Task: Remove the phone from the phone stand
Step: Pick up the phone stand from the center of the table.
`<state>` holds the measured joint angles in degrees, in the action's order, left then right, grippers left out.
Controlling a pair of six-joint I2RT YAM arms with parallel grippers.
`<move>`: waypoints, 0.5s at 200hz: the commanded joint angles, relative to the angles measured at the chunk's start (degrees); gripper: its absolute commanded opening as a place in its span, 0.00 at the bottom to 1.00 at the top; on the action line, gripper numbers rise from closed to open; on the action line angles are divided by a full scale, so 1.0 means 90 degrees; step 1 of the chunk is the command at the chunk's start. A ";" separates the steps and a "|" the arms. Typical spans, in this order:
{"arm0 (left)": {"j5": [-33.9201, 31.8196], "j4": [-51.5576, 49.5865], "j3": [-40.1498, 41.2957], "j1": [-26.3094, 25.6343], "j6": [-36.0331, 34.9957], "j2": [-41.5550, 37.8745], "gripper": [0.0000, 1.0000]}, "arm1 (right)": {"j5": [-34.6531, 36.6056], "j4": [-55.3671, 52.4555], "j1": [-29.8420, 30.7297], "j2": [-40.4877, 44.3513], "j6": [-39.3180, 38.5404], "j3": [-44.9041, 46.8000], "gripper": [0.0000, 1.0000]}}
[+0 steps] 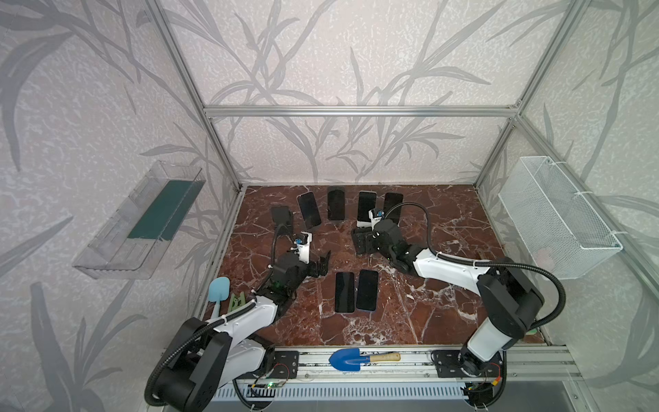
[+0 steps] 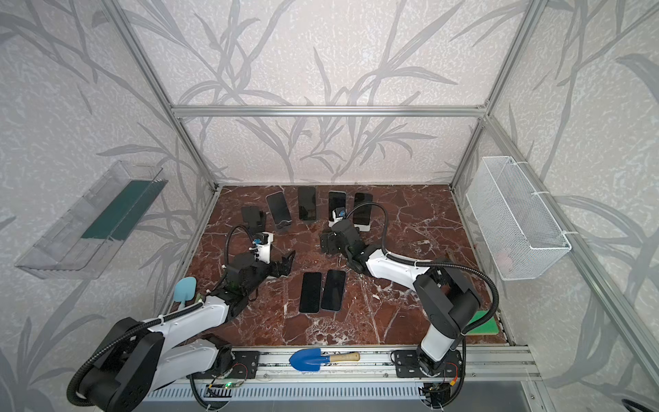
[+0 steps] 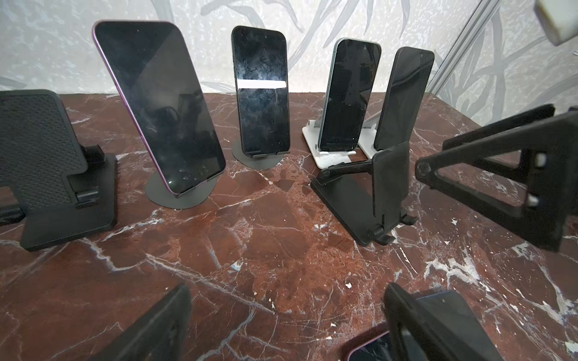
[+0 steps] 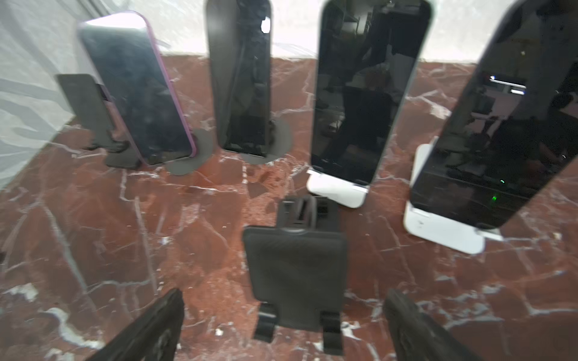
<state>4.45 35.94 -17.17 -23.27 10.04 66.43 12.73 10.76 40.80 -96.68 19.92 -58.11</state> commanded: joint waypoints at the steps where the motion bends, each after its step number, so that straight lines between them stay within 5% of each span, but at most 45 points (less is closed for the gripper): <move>1: -0.0065 0.0206 -0.0146 -0.0032 -0.0100 -0.0021 0.96 | -0.0056 -0.0447 0.0028 -0.0271 -0.0419 -0.0479 0.99; 100: -0.0039 0.0191 -0.0178 -0.0032 -0.0110 0.0021 0.96 | 0.0329 -0.1050 0.0057 -0.1429 -0.0214 -0.1507 0.99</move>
<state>4.36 36.53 -17.17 -23.27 10.02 66.59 13.50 3.60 41.04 -107.63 16.95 -69.34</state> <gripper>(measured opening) 0.959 0.991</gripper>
